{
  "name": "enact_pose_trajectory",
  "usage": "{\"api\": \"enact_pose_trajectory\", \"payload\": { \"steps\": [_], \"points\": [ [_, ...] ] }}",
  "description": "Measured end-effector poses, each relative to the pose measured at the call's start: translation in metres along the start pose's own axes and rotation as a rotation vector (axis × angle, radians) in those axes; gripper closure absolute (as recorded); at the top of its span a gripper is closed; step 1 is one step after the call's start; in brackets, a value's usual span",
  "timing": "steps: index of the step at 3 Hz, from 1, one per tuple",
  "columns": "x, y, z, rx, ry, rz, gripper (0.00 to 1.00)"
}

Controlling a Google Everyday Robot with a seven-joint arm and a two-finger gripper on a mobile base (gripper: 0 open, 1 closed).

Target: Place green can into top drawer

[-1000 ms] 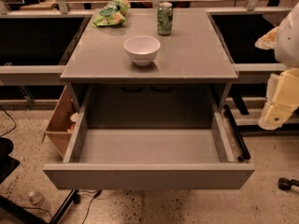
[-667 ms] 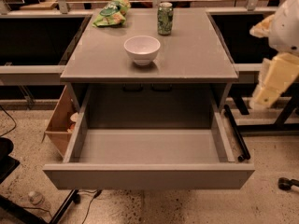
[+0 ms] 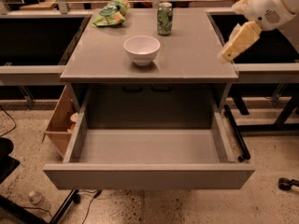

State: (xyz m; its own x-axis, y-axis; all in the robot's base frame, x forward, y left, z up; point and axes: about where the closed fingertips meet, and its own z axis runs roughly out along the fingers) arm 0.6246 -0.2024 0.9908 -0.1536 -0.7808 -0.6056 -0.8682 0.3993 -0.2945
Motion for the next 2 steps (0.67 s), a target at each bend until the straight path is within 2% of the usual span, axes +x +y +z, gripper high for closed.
{"api": "enact_pose_trajectory", "payload": {
  "steps": [1, 2],
  "points": [
    [-0.0337, -0.0586, 0.0192, 0.125, -0.138, 0.05, 0.0],
    [-0.0333, -0.0568, 0.0203, 0.119, -0.135, 0.049, 0.0]
  ]
}}
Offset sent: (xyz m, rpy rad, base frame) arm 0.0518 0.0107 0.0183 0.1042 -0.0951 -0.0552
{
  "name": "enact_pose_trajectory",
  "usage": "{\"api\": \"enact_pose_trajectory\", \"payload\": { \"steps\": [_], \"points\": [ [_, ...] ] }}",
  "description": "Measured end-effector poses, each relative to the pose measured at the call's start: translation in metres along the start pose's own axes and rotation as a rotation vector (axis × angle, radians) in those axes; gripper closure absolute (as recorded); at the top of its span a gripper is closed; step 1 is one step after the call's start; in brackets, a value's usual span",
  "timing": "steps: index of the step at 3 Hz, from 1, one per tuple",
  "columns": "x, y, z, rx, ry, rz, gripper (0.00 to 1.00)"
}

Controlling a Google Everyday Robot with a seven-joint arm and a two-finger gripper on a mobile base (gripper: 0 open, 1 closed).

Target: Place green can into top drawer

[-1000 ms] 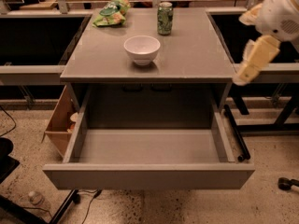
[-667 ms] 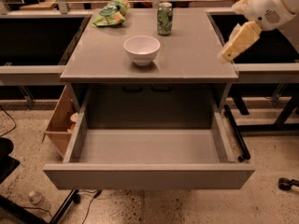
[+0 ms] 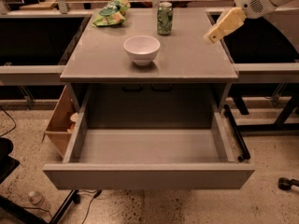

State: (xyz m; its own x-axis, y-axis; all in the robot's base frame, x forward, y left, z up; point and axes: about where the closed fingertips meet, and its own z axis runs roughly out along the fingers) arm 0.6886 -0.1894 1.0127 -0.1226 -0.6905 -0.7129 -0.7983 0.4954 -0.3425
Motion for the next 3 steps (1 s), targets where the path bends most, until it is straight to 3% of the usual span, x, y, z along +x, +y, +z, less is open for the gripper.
{"api": "enact_pose_trajectory", "payload": {
  "steps": [1, 2, 3],
  "points": [
    [0.0, -0.006, 0.019, 0.0, -0.043, 0.011, 0.0],
    [-0.02, -0.024, 0.076, -0.017, -0.16, 0.021, 0.0],
    [-0.043, -0.059, 0.13, 0.045, -0.246, 0.079, 0.0]
  ]
}}
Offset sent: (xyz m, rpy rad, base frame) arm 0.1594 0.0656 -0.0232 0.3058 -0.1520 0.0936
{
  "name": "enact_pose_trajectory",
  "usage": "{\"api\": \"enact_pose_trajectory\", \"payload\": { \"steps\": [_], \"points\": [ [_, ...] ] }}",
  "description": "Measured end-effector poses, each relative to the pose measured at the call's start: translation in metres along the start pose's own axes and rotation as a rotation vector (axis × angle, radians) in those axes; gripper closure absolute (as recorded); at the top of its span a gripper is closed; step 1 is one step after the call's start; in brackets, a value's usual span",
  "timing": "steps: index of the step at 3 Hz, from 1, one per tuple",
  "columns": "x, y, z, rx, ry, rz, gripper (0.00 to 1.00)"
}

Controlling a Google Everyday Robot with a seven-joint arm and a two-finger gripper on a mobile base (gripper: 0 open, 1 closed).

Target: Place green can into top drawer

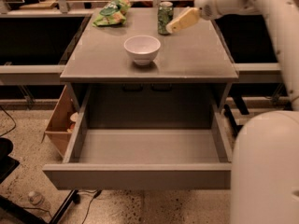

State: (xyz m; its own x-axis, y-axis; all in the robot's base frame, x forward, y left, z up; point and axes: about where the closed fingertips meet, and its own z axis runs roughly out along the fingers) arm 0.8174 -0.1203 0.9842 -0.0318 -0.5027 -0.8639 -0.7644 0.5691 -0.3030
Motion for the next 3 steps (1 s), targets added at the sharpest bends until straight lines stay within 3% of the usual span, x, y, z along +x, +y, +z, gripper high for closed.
{"api": "enact_pose_trajectory", "payload": {
  "steps": [1, 2, 3],
  "points": [
    [-0.002, -0.029, 0.045, 0.092, -0.035, 0.08, 0.0],
    [0.004, -0.053, 0.075, 0.187, -0.049, 0.217, 0.0],
    [0.005, -0.055, 0.08, 0.191, -0.054, 0.221, 0.0]
  ]
}}
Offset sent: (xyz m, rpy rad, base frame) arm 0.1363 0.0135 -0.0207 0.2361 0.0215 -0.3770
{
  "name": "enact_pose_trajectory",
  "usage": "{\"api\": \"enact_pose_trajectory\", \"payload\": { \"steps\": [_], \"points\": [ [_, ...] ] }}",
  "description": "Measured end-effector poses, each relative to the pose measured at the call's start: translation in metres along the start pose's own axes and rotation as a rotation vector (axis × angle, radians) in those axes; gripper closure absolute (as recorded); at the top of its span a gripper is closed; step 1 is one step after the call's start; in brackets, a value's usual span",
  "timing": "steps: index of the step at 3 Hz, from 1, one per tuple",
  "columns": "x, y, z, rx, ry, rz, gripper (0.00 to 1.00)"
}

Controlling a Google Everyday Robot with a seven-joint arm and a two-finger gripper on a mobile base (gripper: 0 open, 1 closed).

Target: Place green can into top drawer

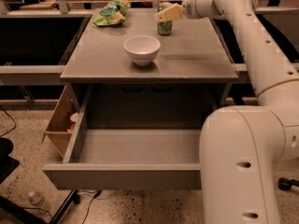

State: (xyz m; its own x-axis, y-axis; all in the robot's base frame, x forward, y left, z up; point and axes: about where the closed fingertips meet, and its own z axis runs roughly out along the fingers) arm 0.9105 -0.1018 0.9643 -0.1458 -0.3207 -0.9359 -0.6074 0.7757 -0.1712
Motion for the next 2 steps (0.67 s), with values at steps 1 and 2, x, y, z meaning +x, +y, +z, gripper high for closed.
{"api": "enact_pose_trajectory", "payload": {
  "steps": [1, 2],
  "points": [
    [0.004, -0.002, 0.022, 0.015, -0.021, 0.02, 0.0],
    [0.009, -0.018, 0.052, 0.106, -0.038, 0.055, 0.0]
  ]
}}
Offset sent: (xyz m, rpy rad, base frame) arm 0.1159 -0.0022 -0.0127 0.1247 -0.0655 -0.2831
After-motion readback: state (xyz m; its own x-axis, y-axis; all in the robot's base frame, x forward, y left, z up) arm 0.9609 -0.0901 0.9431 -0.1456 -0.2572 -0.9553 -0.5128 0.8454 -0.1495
